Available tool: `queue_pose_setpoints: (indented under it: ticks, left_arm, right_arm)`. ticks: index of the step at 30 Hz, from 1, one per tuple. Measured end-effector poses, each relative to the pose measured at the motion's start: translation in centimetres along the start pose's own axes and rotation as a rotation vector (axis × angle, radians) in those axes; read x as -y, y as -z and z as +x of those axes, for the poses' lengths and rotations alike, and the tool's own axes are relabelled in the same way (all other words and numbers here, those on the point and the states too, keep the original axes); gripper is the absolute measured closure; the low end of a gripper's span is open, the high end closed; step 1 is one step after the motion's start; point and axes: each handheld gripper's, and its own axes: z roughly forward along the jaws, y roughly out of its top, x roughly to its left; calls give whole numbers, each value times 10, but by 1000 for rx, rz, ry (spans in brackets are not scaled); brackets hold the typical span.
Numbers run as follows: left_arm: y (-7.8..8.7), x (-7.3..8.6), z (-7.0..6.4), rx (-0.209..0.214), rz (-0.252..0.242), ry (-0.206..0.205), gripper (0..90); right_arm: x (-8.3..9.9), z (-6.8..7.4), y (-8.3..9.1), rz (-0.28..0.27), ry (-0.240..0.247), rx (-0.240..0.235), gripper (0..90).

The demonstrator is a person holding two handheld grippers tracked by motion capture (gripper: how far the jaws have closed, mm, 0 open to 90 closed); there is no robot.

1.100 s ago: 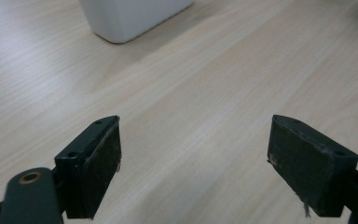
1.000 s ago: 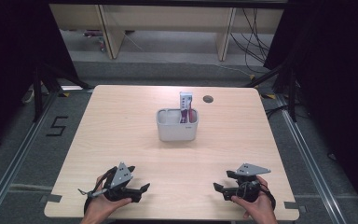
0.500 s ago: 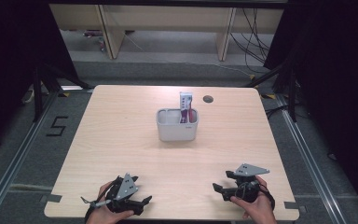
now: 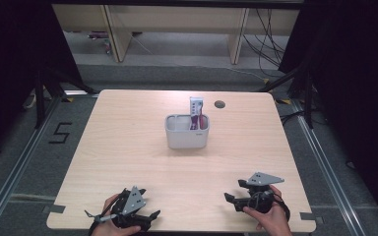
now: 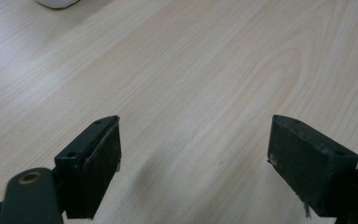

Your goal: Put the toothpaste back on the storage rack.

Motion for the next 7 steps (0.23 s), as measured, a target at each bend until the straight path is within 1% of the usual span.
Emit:
queue_pose_setpoints:
  ticks: [2, 3, 5, 6, 7]
  left_arm:
    - [0, 0, 0, 4, 1, 4, 167]
    - [-1, 0, -1, 3, -10, 12, 167]
    - [-1, 0, 0, 3, -7, 8, 167]
    - [-1, 0, 0, 4, -9, 12, 167]
    - [-2, 1, 0, 7, -11, 15, 167]
  right_arm:
    - [0, 0, 0, 1, 1, 0, 247]
    - [0, 0, 0, -2, 5, 3, 246]
    - [0, 0, 0, -1, 4, 3, 246]
    - [0, -1, 0, -3, 19, 10, 246]
    - [0, 0, -1, 1, 3, -11, 246]
